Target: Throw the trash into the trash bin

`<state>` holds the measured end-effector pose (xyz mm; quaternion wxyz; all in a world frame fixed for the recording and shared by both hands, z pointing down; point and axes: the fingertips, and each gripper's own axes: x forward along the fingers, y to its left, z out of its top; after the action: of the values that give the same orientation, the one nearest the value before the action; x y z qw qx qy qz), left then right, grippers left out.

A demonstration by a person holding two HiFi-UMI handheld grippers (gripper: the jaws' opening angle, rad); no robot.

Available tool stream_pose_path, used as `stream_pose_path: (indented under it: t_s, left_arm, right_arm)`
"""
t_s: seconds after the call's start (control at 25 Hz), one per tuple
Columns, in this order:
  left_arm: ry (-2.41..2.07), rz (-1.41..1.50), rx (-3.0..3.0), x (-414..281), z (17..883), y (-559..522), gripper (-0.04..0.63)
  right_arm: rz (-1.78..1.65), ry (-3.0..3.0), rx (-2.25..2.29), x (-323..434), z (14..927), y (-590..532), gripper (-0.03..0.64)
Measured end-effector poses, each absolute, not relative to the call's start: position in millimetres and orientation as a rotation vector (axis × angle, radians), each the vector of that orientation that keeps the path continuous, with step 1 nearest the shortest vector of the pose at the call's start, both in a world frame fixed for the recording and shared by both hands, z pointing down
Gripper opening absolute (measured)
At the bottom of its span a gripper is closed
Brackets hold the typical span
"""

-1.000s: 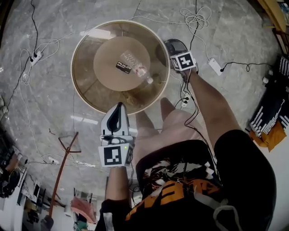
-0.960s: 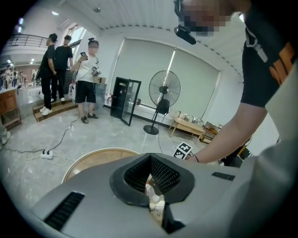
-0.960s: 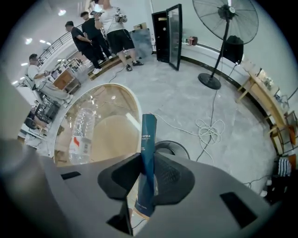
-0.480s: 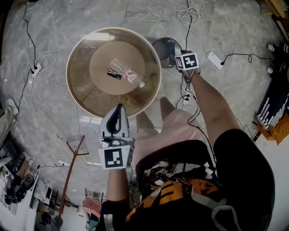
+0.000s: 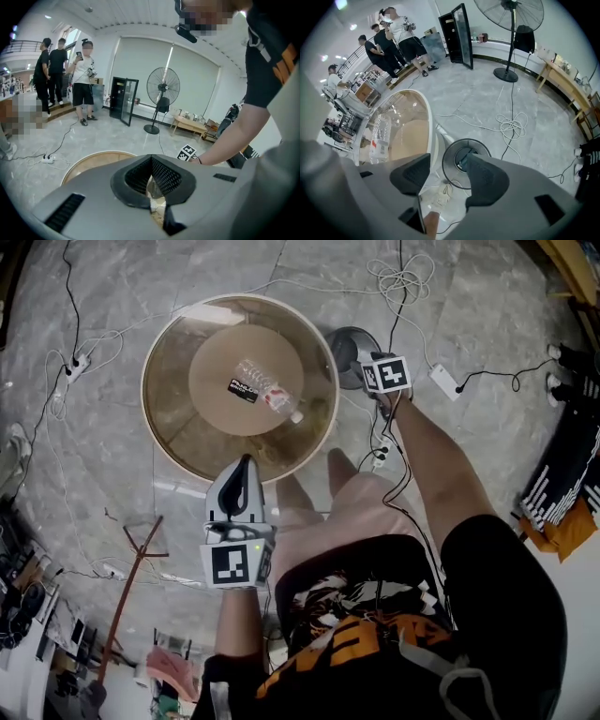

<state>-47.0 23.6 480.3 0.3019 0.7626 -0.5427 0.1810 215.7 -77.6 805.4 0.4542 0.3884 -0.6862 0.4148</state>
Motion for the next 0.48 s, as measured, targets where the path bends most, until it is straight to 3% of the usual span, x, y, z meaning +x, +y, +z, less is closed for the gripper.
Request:
stream_pose_path:
  t_s: [0.24, 0.48]
  left_arm:
    - [-1.482, 0.527, 1.964, -84, 488, 45, 0.023]
    - [-1.557, 0.48, 1.898, -128, 494, 58, 0.023]
  right_arm:
    - [0.979, -1.756, 0.882, 160, 799, -79, 0.252]
    - [0.901, -1.999, 0.653, 50, 765, -56, 0.245]
